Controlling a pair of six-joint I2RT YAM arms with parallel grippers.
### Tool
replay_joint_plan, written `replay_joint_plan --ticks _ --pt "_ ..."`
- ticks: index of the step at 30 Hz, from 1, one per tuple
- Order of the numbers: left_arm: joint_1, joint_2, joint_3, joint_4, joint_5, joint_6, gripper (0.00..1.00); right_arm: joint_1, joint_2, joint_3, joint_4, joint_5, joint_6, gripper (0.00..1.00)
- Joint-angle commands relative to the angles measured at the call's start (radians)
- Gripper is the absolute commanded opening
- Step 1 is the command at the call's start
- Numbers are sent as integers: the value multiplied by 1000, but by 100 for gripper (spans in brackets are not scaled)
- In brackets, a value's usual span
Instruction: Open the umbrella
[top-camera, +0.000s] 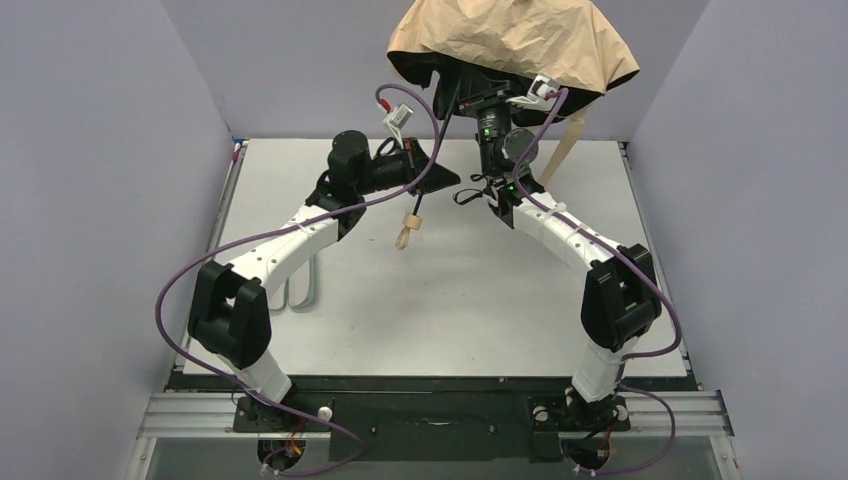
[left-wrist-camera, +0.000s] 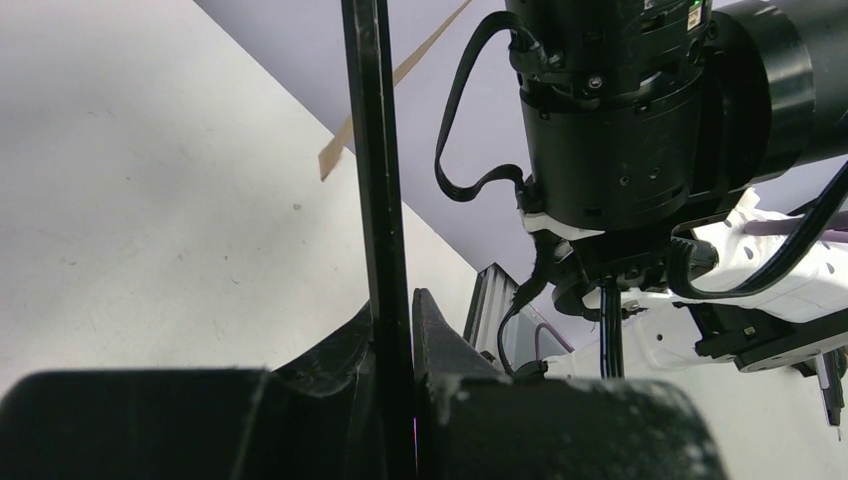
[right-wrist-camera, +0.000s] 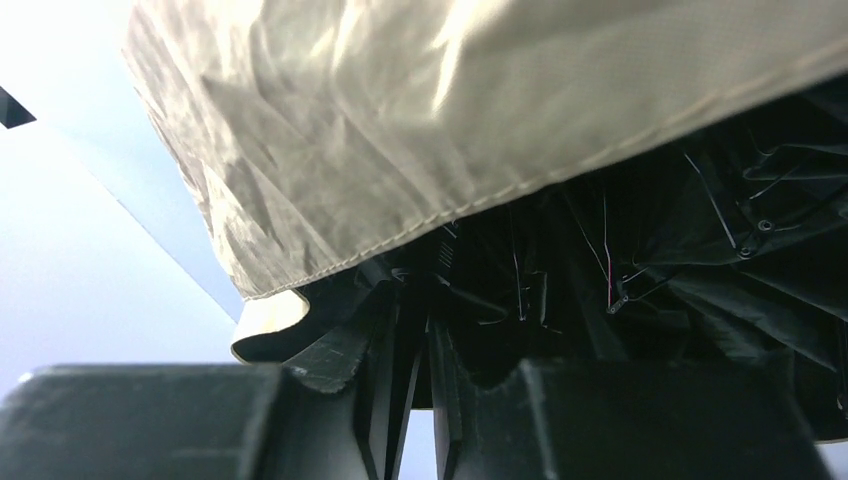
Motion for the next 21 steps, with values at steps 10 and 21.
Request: replay_joint_plan --ticks 10,21 --pt "-17 -99 25 97 89 108 0 -11 -40 -47 11 -101 58 7" --pt "6 -72 49 121 48 70 0 2 -87 -133 4 -98 90 13"
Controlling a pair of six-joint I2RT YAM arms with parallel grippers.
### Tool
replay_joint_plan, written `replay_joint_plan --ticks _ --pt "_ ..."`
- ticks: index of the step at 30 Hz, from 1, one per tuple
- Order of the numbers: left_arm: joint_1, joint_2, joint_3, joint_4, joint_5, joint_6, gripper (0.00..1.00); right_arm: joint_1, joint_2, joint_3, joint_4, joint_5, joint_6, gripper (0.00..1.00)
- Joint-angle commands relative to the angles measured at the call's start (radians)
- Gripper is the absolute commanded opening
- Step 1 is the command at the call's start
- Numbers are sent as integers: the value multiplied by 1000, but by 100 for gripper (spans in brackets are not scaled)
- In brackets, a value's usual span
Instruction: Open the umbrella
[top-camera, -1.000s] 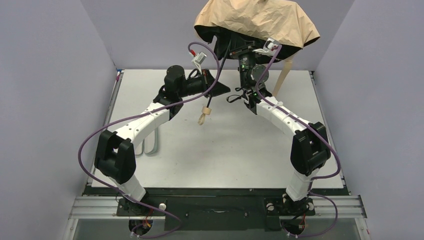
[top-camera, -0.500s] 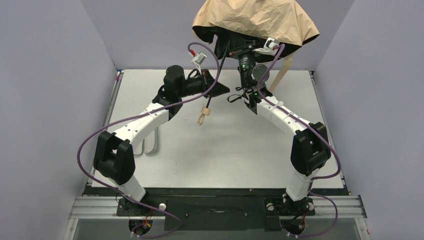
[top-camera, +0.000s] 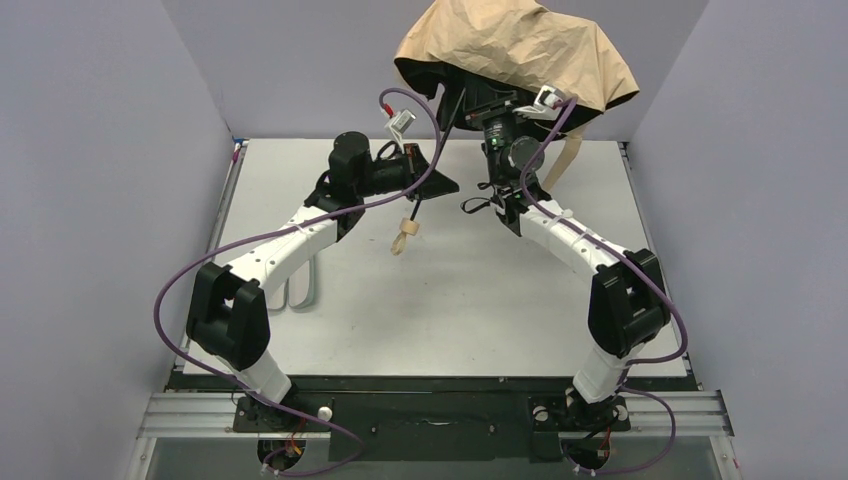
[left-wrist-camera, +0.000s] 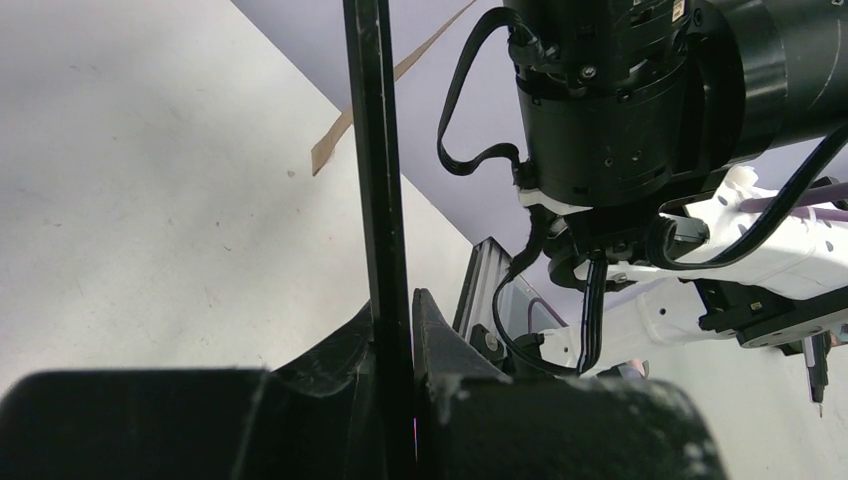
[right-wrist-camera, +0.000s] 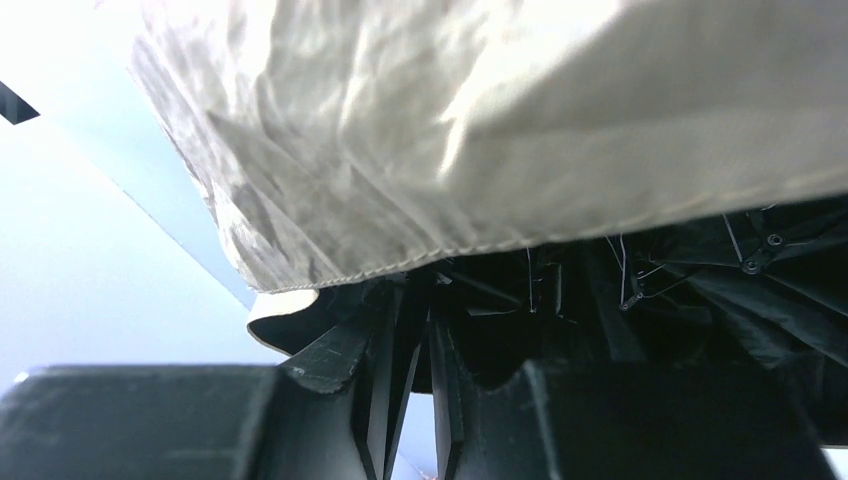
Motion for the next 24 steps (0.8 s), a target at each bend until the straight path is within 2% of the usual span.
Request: replay_joint_plan --ticks 1,8,10,13,15,20,24 --pt "4 -57 60 191 18 47 0 15 -42 -34 -9 -58 23 13" --pt "5 -51 71 197 4 43 0 44 -79 -92 -18 -55 48 9" --pt "5 -52 71 200 -2 43 0 50 -85 -103 -26 -38 55 12" --pt "6 -52 70 205 -6 43 0 53 -93 -109 -46 -24 78 25" --pt "5 -53 70 205 -9 41 0 55 -99 -113 -49 -24 85 29" --pt "5 -54 66 207 -10 39 0 58 -106 -110 -50 -34 92 19" --pt "4 -64 49 209 3 44 0 54 -86 -83 -41 -8 82 17"
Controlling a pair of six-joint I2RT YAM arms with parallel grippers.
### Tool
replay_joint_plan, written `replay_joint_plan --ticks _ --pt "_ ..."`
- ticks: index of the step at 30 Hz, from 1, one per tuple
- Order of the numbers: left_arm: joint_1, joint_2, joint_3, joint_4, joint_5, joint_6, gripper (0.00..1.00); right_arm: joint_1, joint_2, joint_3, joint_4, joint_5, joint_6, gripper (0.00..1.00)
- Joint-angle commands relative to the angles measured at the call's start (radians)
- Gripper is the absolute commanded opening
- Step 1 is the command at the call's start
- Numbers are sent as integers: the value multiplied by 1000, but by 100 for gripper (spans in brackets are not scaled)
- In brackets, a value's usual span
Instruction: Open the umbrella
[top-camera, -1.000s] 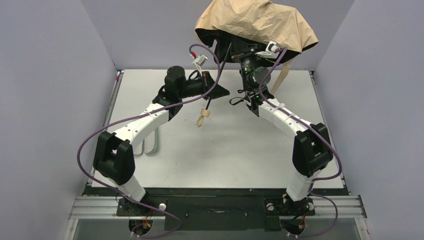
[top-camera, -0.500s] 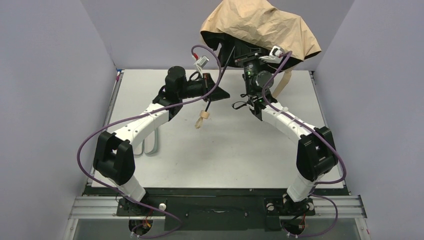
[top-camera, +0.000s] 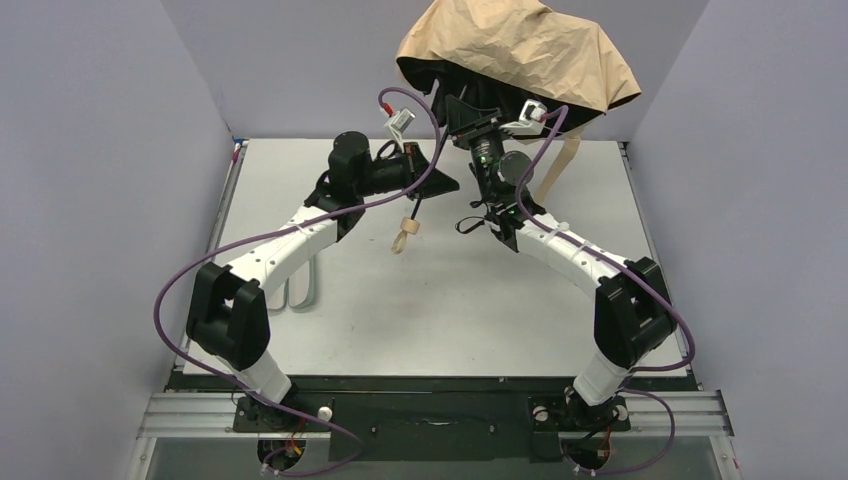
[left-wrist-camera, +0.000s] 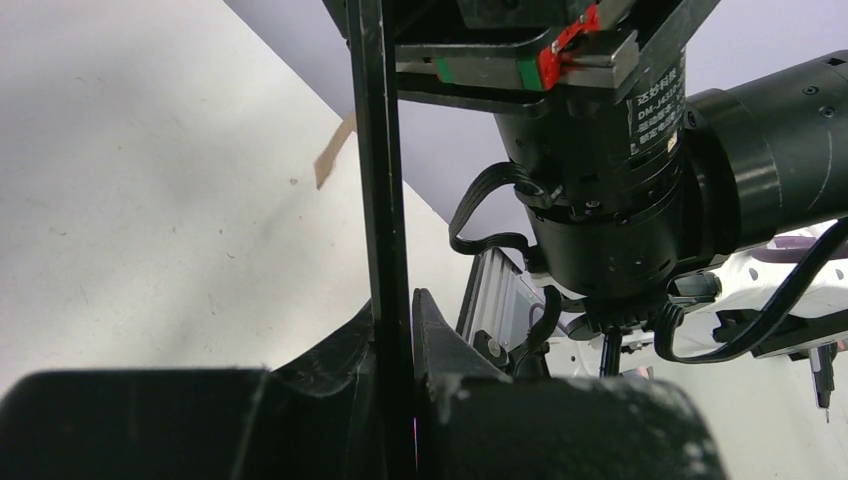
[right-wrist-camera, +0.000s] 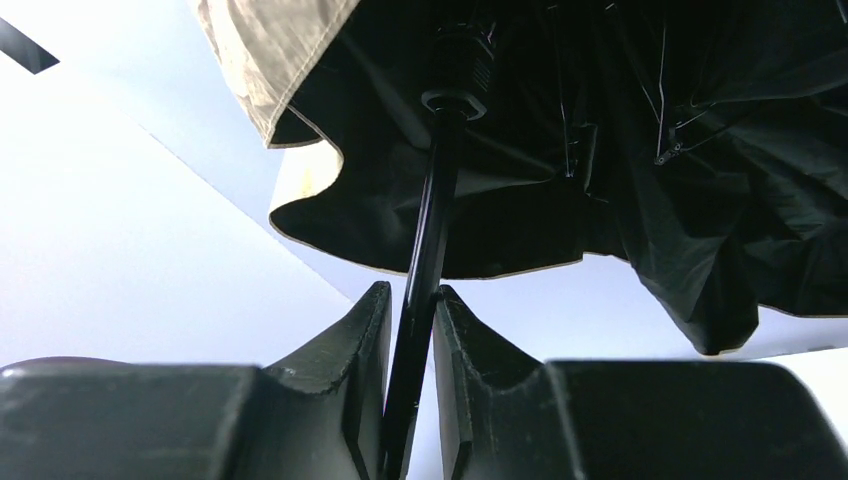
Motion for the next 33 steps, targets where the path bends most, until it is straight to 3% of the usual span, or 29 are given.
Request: replay_joint_plan --ticks 1,6,14,26,33 --pt "1 -68 42 195 15 45 0 -12 -9 41 7 14 -3 17" --pt "-6 -85 19 198 39 58 0 -51 38 114 -1 42 1 13" --pt "-13 -120 -41 170 55 95 0 -107 76 249 -17 52 23 16" --pt "-15 -110 -35 160 65 115 0 -116 84 270 -18 53 32 11" --pt "-39 -125 -78 90 91 190 0 -123 112 346 58 145 -54 11"
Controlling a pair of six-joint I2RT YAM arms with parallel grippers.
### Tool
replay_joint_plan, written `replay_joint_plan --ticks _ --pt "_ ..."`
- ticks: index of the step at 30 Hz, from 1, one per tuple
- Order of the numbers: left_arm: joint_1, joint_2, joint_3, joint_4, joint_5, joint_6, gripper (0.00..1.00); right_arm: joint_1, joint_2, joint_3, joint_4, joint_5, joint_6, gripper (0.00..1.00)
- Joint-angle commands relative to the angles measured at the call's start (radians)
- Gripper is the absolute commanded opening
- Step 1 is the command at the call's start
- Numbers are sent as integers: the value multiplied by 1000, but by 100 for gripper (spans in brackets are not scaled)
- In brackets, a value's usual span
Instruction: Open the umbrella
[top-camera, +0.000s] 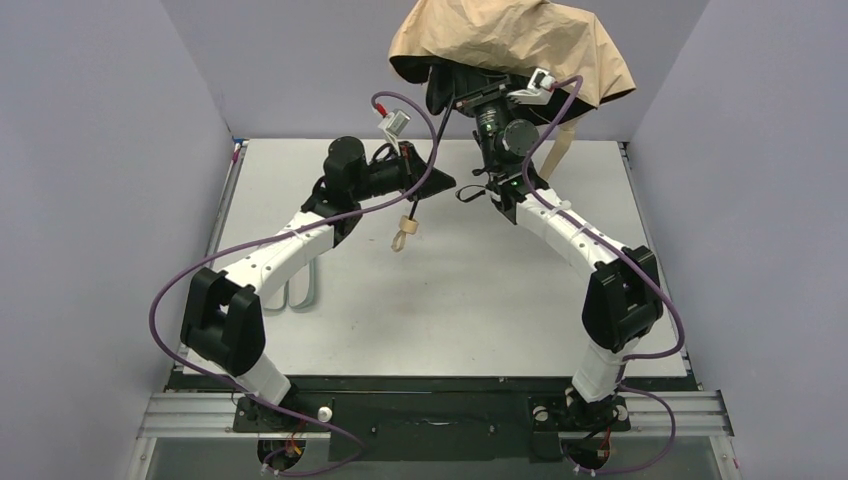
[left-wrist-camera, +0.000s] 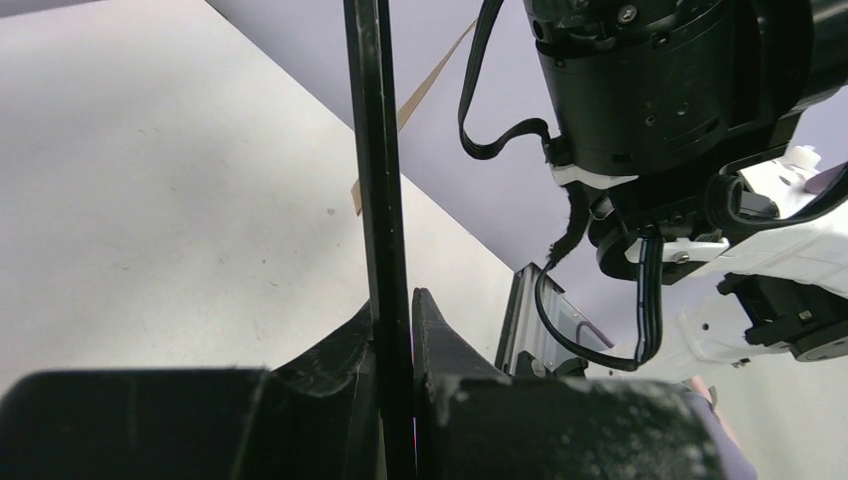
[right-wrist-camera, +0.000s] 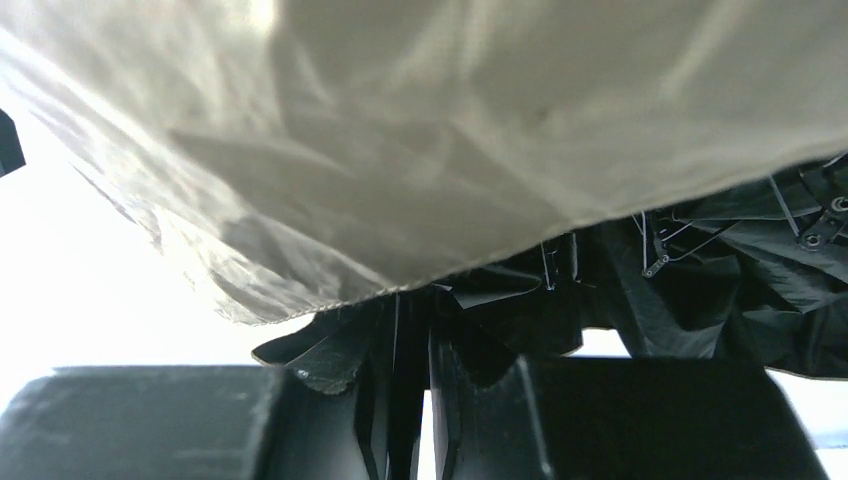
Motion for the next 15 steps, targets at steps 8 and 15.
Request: replay_joint_plan --ticks 8,15 --pt "-21 -109 -106 -63 165 207 0 -102 50 226 167 198 -126 12" --pt "-3 -109 -144 -135 176 286 0 -113 27 242 185 196 -110 13"
